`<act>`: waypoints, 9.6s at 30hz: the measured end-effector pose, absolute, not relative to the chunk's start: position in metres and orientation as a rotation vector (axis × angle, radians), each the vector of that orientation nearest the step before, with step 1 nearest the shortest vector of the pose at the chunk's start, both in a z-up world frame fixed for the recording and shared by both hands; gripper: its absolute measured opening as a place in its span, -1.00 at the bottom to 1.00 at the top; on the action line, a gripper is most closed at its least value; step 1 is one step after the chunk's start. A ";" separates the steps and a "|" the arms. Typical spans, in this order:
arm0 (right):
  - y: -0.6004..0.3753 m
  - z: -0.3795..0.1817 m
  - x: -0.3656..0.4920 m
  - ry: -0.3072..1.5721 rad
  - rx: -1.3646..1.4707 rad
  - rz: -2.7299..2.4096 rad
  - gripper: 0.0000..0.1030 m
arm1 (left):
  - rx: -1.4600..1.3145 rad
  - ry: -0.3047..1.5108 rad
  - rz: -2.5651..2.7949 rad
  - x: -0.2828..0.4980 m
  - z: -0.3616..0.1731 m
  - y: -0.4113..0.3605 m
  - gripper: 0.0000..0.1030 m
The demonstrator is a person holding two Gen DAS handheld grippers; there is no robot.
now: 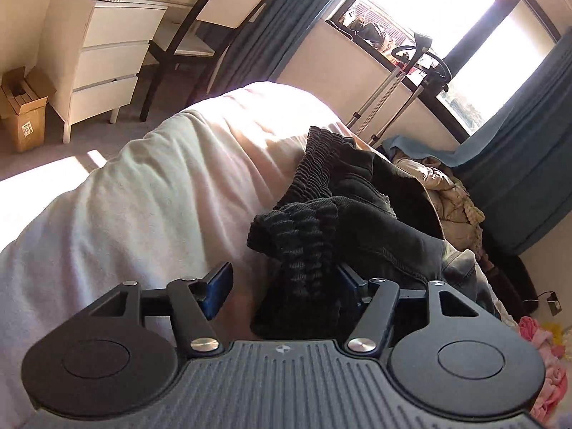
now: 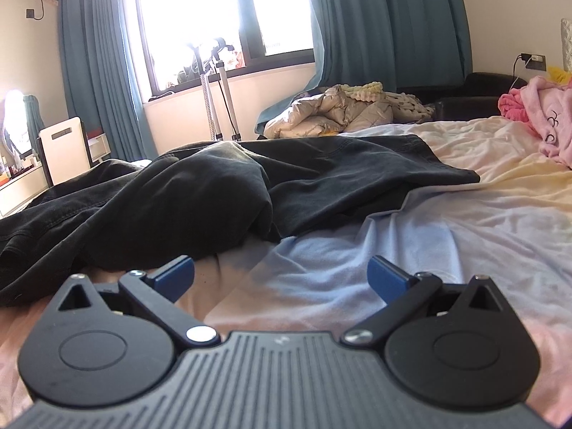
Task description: Fold clothes
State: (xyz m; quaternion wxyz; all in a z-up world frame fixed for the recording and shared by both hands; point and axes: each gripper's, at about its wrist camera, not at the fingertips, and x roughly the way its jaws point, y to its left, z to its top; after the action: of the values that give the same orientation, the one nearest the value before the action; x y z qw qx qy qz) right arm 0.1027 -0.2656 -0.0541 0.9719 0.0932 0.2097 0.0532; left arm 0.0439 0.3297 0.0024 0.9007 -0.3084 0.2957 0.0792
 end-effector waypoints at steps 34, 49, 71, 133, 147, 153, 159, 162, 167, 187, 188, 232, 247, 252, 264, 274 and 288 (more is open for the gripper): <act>-0.297 -0.035 0.099 0.331 0.382 0.163 1.00 | 0.201 0.670 -0.073 0.260 -0.036 0.014 0.09; -0.291 -0.039 0.102 0.348 0.380 0.161 1.00 | 0.149 0.696 -0.398 0.158 -0.019 0.038 -0.94; -0.309 -0.028 0.095 0.332 0.389 0.061 1.00 | 0.267 0.547 -0.330 0.242 -0.019 -0.066 0.31; -0.301 -0.087 0.172 0.524 0.186 -0.071 0.16 | -0.177 0.650 -0.633 0.083 -0.090 -0.052 -0.89; -0.385 -0.091 0.100 0.478 0.751 -0.304 -0.79 | -0.164 0.569 -0.650 0.059 -0.074 -0.055 -0.90; -0.398 -0.107 0.091 0.528 0.898 -0.332 -0.70 | -0.127 0.586 -0.643 0.055 -0.076 -0.058 -0.90; -0.391 -0.099 0.104 0.511 0.777 -0.330 -0.56 | -0.112 0.615 -0.640 0.055 -0.081 -0.061 -0.90; -0.388 -0.096 0.124 0.502 0.653 -0.342 -0.42 | -0.106 0.628 -0.625 0.057 -0.086 -0.062 -0.90; -0.385 -0.091 0.160 0.480 0.457 -0.296 -0.29 | -0.117 0.655 -0.600 0.066 -0.094 -0.063 -0.90; -0.502 -0.083 0.168 0.320 0.792 -0.308 -0.77 | -0.107 0.677 -0.620 0.072 -0.104 -0.070 -0.90; -0.512 -0.089 0.159 0.317 0.859 -0.341 -0.79 | -0.104 0.674 -0.622 0.070 -0.102 -0.070 -0.90; -0.578 -0.118 0.118 0.318 1.016 -0.587 -0.89 | -0.968 0.620 0.152 -0.007 0.027 0.230 0.69; -0.603 -0.141 0.130 0.237 1.102 -0.524 -0.77 | -1.181 0.707 0.360 0.062 -0.043 0.276 0.36; -0.609 -0.138 0.134 0.215 1.090 -0.483 -0.85 | -1.179 0.661 0.382 0.050 -0.043 0.275 -0.36; -0.581 -0.076 0.078 0.198 0.997 -0.663 -0.89 | -1.129 0.437 0.238 -0.010 0.033 0.287 -0.65; -0.590 -0.117 0.061 0.370 1.042 -0.801 -0.85 | -1.163 0.586 0.287 -0.018 -0.022 0.315 -0.63; -0.513 -0.062 0.074 0.429 0.360 -0.768 0.35 | -0.476 0.529 0.368 -0.031 0.063 0.253 0.89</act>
State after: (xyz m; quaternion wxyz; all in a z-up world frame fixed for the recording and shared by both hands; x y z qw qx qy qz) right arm 0.0741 -0.5134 -0.0625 0.8891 0.1732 0.2067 -0.3698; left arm -0.0306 0.2531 0.0633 0.9209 -0.2316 0.2574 0.1790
